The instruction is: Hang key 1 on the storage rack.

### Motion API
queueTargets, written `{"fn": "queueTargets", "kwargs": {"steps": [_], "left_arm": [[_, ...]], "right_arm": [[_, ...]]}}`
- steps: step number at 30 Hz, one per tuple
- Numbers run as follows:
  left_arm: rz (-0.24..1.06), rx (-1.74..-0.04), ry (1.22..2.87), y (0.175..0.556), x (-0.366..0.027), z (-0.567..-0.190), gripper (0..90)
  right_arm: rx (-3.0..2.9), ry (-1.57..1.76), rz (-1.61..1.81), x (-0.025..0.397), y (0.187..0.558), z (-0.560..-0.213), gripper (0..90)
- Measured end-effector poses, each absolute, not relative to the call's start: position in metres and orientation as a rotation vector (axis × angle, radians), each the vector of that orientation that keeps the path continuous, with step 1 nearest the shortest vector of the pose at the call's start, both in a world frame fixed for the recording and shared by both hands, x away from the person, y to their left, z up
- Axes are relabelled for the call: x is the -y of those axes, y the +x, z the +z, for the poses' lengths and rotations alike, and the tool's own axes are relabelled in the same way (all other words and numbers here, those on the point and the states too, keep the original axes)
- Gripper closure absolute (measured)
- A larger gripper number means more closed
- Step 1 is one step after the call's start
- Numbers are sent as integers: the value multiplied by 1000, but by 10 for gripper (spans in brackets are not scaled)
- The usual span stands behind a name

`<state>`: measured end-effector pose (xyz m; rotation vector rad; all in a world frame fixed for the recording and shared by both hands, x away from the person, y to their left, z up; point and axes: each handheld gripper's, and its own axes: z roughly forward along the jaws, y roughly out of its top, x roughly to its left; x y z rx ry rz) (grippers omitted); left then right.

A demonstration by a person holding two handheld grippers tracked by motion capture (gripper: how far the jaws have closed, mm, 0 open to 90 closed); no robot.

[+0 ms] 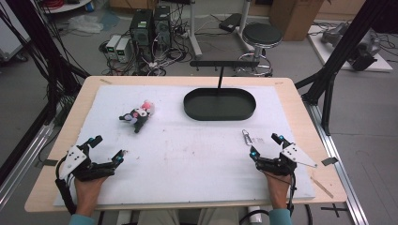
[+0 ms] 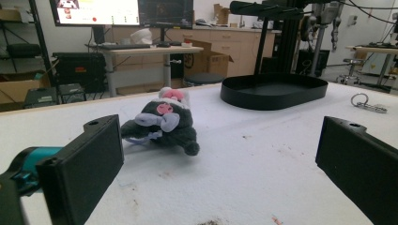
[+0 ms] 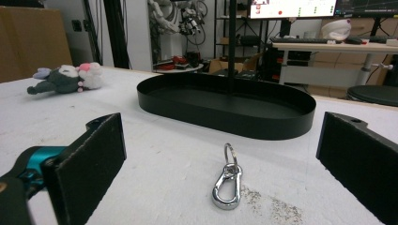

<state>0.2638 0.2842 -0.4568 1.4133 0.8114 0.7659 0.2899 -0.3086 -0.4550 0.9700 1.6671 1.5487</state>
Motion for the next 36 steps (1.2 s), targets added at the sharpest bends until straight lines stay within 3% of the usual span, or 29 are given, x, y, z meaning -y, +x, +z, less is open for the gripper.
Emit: {"fn": "queueTargets", "kwargs": {"steps": [23,36], "left_arm": [[741,-847,1427,269,-286,-455,17],[762,-839,1505,293,-289,-415,17]], "right_arm": [[-1688,983,1543,308,291,-455,9],[-1690,970,1534,308,292,-454,9]]}}
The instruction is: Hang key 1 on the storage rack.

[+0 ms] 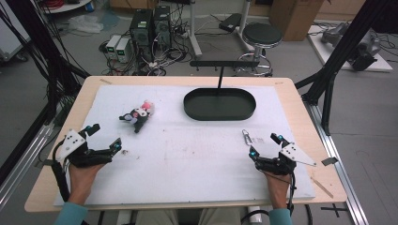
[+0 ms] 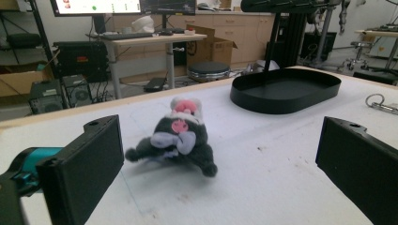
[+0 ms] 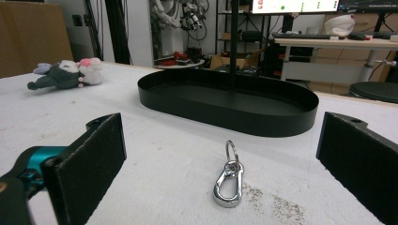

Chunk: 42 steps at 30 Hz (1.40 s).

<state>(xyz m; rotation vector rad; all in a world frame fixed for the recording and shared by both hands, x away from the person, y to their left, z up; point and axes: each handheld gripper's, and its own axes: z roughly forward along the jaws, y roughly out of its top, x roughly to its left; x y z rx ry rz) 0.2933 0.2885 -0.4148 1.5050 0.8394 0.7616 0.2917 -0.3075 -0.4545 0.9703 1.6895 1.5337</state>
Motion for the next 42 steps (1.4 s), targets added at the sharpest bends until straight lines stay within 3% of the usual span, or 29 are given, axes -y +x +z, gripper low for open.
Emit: {"fn": "queueTargets", "kwargs": {"steps": [20,42], "left_arm": [[689,-860,1754,357,-274,-364,17],[583,-938,1966,420,-254,-354,17]], "right_arm": [[-1690,968,1531,307,291,-454,9],[-1689,967,1532,307,291,-454,9]]}}
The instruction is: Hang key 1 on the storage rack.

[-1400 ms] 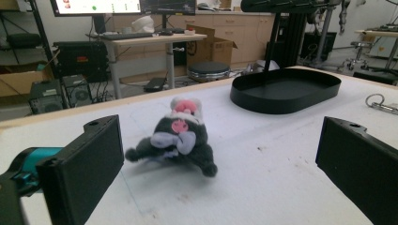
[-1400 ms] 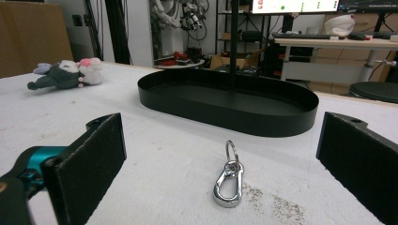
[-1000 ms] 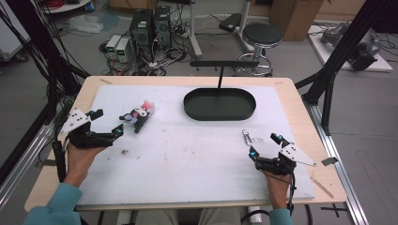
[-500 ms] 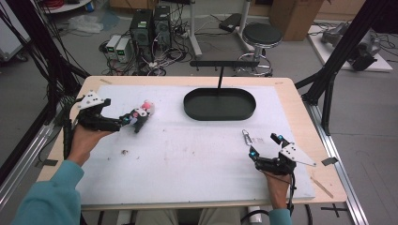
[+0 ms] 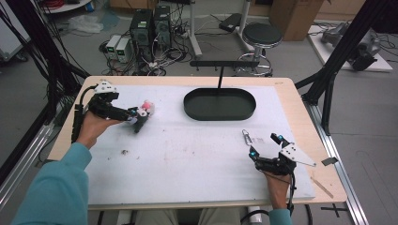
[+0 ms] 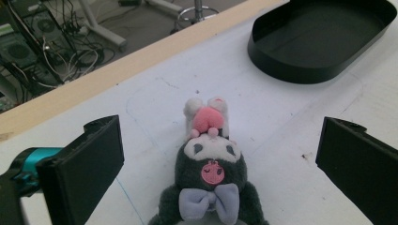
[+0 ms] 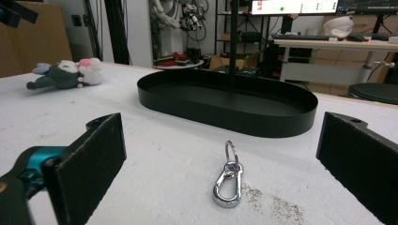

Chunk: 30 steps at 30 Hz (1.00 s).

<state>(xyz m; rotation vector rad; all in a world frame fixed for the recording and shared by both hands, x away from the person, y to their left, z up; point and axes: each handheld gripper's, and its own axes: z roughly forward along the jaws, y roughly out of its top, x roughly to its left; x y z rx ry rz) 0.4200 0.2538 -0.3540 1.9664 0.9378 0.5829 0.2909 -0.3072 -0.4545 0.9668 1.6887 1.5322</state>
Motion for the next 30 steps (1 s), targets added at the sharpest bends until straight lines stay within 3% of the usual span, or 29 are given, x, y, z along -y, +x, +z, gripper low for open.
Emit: {"fn": "queueTargets", "kwargs": {"steps": [30], "left_arm": [[466,-1034,2225,465,-225,-391,17]], "right_arm": [[-1687,969,1533,307,291,-455,9]]}}
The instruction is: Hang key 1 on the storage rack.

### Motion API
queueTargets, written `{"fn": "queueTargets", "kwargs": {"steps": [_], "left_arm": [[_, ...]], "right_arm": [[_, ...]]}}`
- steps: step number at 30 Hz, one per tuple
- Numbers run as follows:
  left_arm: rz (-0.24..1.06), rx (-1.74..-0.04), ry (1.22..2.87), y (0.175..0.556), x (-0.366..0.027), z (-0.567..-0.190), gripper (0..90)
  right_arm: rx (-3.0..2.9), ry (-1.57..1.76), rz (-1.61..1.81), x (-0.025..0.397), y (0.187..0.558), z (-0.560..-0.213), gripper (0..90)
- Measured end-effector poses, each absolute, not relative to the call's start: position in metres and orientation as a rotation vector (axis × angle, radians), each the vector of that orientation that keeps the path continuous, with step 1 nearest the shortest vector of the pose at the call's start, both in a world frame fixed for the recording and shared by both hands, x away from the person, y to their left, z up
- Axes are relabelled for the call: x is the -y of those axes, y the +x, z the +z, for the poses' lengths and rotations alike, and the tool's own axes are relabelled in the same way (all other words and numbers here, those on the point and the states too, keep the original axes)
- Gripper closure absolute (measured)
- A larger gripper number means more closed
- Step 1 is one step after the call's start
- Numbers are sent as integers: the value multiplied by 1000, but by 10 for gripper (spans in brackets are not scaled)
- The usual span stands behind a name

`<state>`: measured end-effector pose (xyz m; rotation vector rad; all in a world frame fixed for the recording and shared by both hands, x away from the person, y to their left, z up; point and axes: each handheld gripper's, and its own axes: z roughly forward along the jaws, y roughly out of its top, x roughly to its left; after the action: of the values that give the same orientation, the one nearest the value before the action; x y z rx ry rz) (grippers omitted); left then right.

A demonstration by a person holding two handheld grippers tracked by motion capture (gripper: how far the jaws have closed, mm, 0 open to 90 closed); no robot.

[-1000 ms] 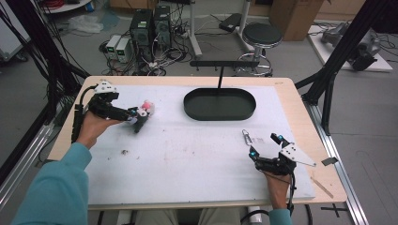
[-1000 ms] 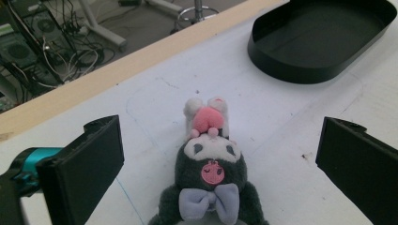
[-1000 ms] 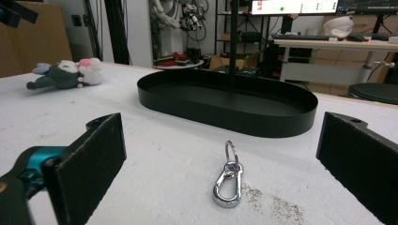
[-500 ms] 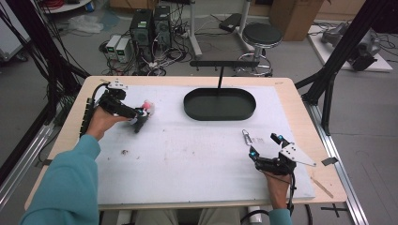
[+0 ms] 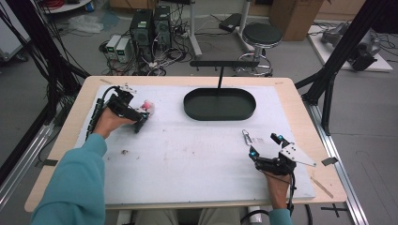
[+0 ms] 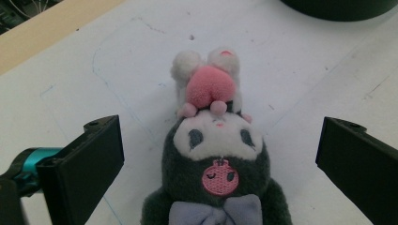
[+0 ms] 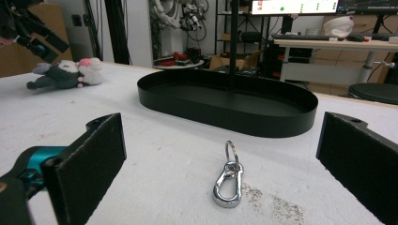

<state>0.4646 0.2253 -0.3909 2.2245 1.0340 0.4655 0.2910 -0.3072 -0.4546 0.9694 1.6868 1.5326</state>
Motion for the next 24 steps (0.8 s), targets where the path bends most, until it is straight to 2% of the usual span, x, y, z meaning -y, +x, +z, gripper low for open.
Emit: {"fn": "queueTargets", "kwargs": {"steps": [24], "left_arm": [[463,-1120,2356,475,-214,-416,17]], "right_arm": [[-1685,971,1535,307,291,-455,9]]}}
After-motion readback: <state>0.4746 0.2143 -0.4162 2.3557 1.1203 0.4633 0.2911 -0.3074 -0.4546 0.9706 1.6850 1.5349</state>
